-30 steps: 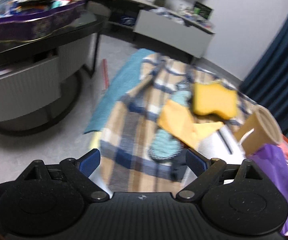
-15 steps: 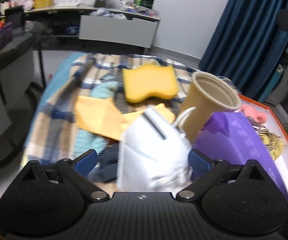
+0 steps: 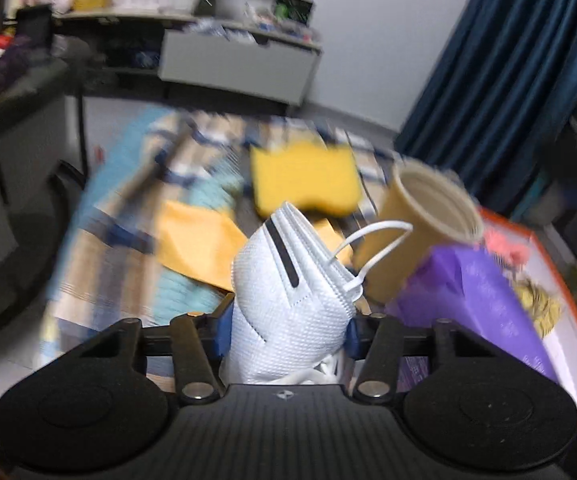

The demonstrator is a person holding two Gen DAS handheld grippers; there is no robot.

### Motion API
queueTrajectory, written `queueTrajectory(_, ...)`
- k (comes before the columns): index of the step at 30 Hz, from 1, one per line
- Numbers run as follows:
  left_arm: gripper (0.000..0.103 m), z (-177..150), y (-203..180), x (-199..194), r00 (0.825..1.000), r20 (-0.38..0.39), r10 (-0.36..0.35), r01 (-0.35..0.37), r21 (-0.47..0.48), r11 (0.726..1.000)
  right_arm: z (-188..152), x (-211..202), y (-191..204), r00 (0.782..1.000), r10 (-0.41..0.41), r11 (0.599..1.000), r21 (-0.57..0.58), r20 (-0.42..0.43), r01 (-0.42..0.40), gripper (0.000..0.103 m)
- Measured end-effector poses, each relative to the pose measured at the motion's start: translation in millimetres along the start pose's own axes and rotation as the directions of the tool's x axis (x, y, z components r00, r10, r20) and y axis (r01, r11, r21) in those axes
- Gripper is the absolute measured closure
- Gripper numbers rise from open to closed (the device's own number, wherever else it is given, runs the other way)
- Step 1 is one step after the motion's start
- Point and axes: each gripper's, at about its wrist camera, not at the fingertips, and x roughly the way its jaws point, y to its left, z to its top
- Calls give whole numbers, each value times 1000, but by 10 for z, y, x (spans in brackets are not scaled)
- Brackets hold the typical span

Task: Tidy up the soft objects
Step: 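Grasp the yellow cloth with the right tool while the left tool holds the white mask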

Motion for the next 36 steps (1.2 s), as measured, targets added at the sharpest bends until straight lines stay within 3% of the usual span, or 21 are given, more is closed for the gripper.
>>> queueTrajectory(6,54,116,459,-458,994,96,62,-55,-73,996,-217,276,227,994,18,999,-33,-107,-21,21)
queueTrajectory(12,54,56,809,-544,986,97,135,-118,-165,979,-502,661,612,976,44,992,-102,-214,-67,21)
queueTrajectory(17,53,43,854,-606,985,107,136,-116,-182,976,-611,934,748,971,38,996,-72,-236,-56,21)
queueTrajectory(24,53,-14,936,-620,986,120,115,-88,-209,974,-459,1261,728,978,-19,1000,-13,-208,17,21)
queueTrajectory(28,52,-46,967,-615,988,119,103,-74,-228,971,-443,1422,701,960,-150,989,-55,-235,141,21)
queueTrajectory(32,52,-34,955,-598,990,118,81,-52,-231,972,-432,1572,710,948,-170,985,-56,-269,161,21)
queueTrajectory(34,52,-17,968,-583,990,124,72,-43,-229,973,-408,1604,739,954,-151,988,-50,-260,143,21)
queueTrajectory(36,52,-15,972,-584,989,129,71,-40,-226,973,-359,1508,760,974,-140,990,-13,-181,139,21)
